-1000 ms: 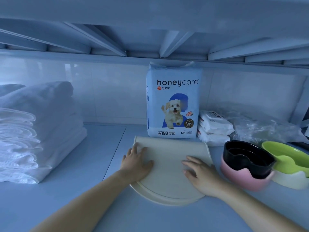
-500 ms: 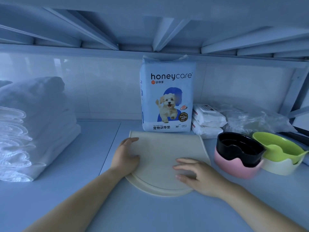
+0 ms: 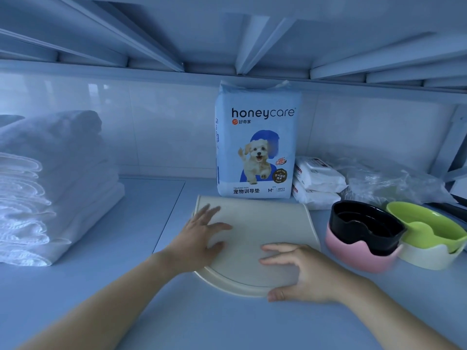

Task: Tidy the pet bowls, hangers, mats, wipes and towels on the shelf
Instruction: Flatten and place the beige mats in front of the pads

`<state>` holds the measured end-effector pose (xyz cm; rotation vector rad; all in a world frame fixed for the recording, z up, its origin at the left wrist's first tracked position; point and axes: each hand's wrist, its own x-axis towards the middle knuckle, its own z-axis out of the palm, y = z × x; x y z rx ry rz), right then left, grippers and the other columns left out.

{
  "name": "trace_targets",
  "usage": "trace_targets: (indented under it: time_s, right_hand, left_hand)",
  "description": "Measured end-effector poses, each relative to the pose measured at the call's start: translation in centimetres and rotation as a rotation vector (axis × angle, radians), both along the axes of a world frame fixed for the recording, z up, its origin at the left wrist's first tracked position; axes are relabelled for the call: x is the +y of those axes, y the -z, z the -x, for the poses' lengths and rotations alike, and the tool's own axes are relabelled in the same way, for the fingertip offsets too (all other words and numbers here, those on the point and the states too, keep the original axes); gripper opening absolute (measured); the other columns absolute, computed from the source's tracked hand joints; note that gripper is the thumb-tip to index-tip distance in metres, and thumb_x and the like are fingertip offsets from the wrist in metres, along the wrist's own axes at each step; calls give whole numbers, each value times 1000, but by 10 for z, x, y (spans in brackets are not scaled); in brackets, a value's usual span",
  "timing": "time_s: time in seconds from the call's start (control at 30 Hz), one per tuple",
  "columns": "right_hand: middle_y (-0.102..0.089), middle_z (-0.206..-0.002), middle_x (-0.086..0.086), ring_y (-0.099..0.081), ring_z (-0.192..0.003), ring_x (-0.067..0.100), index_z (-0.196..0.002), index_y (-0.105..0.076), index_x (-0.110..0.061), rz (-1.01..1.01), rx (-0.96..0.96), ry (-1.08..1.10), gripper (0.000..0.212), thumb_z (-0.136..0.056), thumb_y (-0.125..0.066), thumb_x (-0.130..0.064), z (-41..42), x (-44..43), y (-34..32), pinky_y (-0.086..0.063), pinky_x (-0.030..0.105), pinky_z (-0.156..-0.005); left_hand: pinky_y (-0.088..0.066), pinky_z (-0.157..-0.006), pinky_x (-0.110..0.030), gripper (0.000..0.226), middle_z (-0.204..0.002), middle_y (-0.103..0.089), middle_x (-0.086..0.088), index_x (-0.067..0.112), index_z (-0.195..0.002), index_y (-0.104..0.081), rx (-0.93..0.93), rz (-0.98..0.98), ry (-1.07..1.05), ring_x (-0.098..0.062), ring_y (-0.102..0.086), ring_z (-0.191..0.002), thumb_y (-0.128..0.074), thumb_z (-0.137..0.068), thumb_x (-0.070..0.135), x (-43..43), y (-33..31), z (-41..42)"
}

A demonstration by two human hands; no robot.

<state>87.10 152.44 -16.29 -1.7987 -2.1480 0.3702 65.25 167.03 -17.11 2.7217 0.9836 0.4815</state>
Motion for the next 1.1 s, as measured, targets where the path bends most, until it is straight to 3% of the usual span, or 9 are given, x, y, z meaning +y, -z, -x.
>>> trace_targets:
  time_s: [0.07, 0.13, 0.2, 0.43, 0.6, 0.73, 0.9, 1.0, 1.1]
  right_hand:
    - [-30, -143, -32, -29, -126, -19, -126, -55, -43, -16, -10, 2, 69, -63, -70, -67, -1, 0, 0, -20, 2, -101]
    - [-32, -143, -30, -32, -126, -17, -124, -57, -43, -25, -9, 1, 64, -65, -71, -64, 0, -1, 1, -24, 5, -103]
    - [-34, -143, -31, -34, -126, -16, -122, -59, -42, -31, -6, -2, 60, -66, -71, -62, 2, -1, 0, -27, 10, -105]
    - [-56, -129, -22, -49, -115, -10, -102, -73, -30, -132, 23, 23, 30, -73, -68, -32, 9, -3, -5, -38, 12, -97]
    - [-71, -106, -13, -60, -96, -4, -92, -76, -20, -133, 57, 18, 25, -70, -67, -13, 6, -5, -10, -46, 12, -81]
    - [-72, -101, -15, -60, -95, -10, -88, -77, -19, -129, 94, 62, 18, -71, -72, -16, -2, -5, -12, -43, 5, -81]
    - [-72, -88, -17, -66, -81, 0, -79, -75, -21, -98, 179, 105, 8, -74, -72, -16, -7, -5, -16, -54, 27, -79]
    - [-72, -79, -12, -67, -73, 5, -77, -73, -24, -75, 143, 115, 10, -73, -67, -17, -6, -7, -19, -56, 34, -74]
    - [-70, -72, -14, -65, -69, 4, -75, -72, -26, -71, 73, 144, 11, -73, -66, -17, -10, -9, -27, -54, 30, -73]
  left_hand:
    - [-15, -100, 0, 32, -148, -29, 16, 40, -123, -55, -13, 191, 138, -1, -17, -140, -53, -90, 41, -11, -8, 2]
    - [-16, -92, 6, 31, -141, -36, 24, 45, -115, -60, 7, 283, 191, 8, -29, -131, -63, -85, 43, -17, -9, 2]
    - [-18, -94, 5, 36, -138, -37, 29, 49, -111, -60, 2, 336, 212, 13, -31, -127, -70, -77, 48, -18, -7, 3]
    - [-20, -116, -29, 60, -136, -31, 39, 58, -107, -58, 2, 480, 243, 4, -20, -137, -73, -49, 64, -18, -8, 3]
    - [-15, -117, -28, 58, -136, -28, 39, 58, -105, -59, 37, 484, 246, 4, -16, -138, -73, -49, 59, -20, -11, 6]
    - [-24, -111, -22, 34, -133, -42, 32, 49, -90, -70, -48, 507, 273, 12, -29, -130, -71, -57, 54, -20, -10, 5]
    - [-43, -99, -21, 19, -110, -70, 9, 8, -92, -75, -243, 640, 322, -2, -56, -116, -62, -80, 15, -24, -12, 3]
    - [-45, -96, -18, 28, -103, -72, 11, 18, -92, -76, -198, 626, 324, 1, -58, -112, -58, -74, 7, -30, -18, 3]
    - [-50, -74, -17, 30, -93, -75, 3, 17, -91, -76, -257, 569, 299, -4, -66, -83, -59, -77, -2, -34, -19, -2]
